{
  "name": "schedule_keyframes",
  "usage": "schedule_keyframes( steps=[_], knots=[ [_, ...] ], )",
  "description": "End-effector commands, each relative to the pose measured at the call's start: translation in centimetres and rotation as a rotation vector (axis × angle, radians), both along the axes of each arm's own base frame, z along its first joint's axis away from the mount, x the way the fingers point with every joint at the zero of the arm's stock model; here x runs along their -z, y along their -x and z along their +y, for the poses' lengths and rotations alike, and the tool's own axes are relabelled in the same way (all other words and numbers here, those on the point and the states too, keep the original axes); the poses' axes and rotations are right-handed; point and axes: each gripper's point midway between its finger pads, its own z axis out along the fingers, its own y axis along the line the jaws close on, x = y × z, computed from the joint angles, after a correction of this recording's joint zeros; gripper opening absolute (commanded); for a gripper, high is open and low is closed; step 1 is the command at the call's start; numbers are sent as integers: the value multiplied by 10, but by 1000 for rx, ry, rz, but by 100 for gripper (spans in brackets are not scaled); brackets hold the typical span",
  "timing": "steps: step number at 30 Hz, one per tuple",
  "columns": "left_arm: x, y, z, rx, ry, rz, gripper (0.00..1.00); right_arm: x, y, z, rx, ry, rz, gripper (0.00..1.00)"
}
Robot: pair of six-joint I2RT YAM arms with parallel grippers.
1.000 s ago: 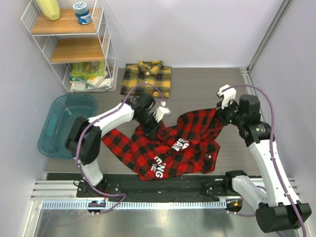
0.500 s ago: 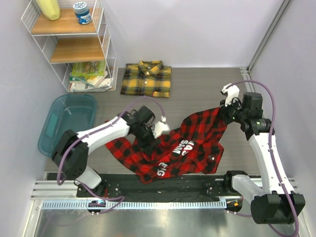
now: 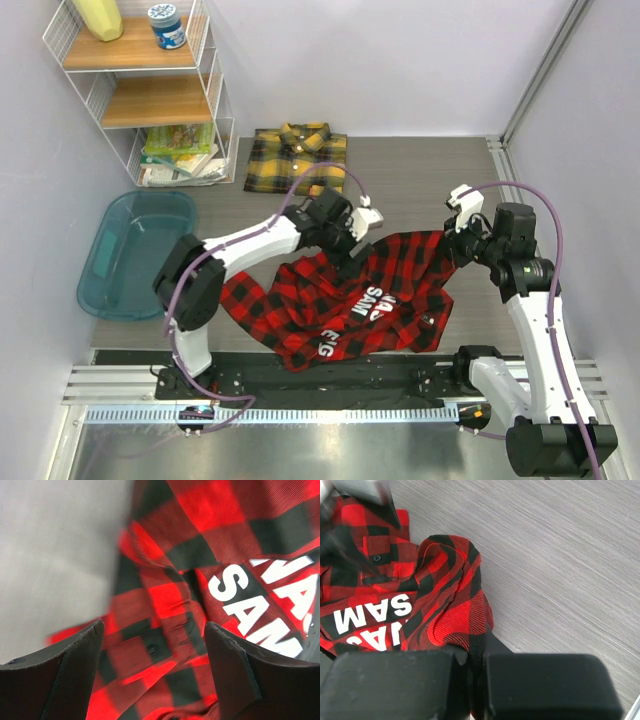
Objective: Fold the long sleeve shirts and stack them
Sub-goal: Flatten the shirt out
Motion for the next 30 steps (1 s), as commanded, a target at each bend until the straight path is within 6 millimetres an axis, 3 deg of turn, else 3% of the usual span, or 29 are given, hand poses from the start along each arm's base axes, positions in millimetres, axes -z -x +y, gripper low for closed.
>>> schedule_keyframes(
  steps=[1,3,5,8,11,14,16,17,18,22,23,24,25,26,27,28,30],
  knots=[
    [6,5,-15,-21,-26,-58,84,-15,1,1,-20,4,-42,1],
    [19,13,-18,-11,-72,-74,84,-12,3,1,-22,7,-34,1],
    [33,6,-11,-48,-146,-119,82,-12,4,1,-25,9,-34,1],
    [37,-13,3,-94,-216,-198,73,-11,5,1,-27,13,-34,1],
    [32,-29,14,-115,-244,-225,58,-10,6,2,-34,11,-32,1],
    [27,-43,21,-116,-271,-237,29,-9,4,2,-32,9,-28,1],
    [23,-53,25,-125,-276,-228,19,-10,4,2,-31,8,-28,1],
    [22,-55,24,-121,-267,-219,6,-9,3,2,-34,8,-29,1],
    [22,-57,24,-119,-259,-210,1,-8,4,2,-31,6,-25,1],
    [6,-59,12,-78,-169,-169,0,-9,2,3,-33,8,-30,1],
    [4,-53,8,-41,-140,-133,0,-9,2,2,-34,10,-30,1],
    [-2,-34,4,28,-81,-39,0,-8,2,2,-31,11,-28,1],
    [-11,-23,3,71,-50,-4,5,-10,2,1,-30,13,-34,1],
    [-13,-15,7,75,-55,13,30,-9,2,2,-30,10,-29,1],
    [-13,-8,4,84,-51,4,39,-9,2,2,-31,12,-30,1],
    [-10,3,11,93,-67,-12,43,-9,2,3,-39,7,-31,1],
    [-4,12,5,97,-94,-65,51,-7,2,3,-39,9,-26,1]
  ],
)
